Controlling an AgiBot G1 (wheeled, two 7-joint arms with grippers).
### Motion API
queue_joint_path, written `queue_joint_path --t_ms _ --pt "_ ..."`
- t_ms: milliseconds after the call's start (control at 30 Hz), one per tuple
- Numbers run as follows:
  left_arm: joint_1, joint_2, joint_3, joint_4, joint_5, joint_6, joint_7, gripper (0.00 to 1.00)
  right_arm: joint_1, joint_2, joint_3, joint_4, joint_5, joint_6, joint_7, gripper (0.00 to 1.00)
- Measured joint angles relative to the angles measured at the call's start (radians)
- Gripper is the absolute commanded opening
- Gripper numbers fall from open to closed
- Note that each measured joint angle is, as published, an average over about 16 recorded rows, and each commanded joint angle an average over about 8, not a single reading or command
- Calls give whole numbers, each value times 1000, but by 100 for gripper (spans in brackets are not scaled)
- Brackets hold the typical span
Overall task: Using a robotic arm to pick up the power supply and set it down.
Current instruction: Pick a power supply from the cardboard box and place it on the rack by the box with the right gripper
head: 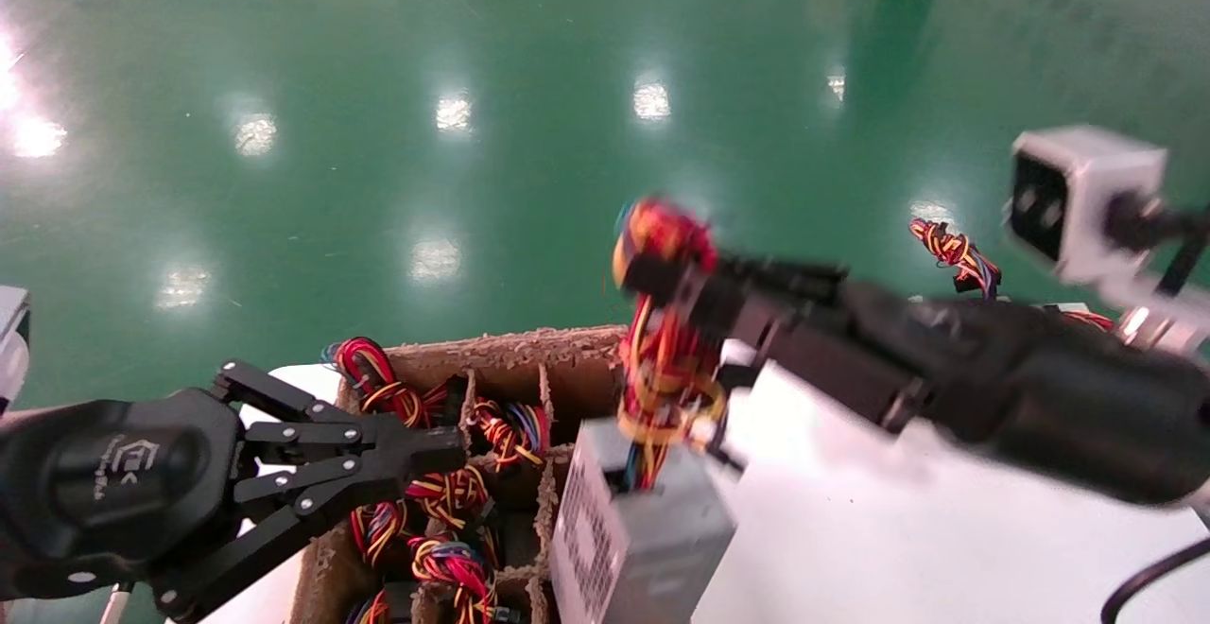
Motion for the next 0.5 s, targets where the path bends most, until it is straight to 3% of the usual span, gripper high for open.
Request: queue_joint_path --t_ms 500 --pt "0 0 0 0 0 0 0 0 64 28 53 -132 58 112 -17 0"
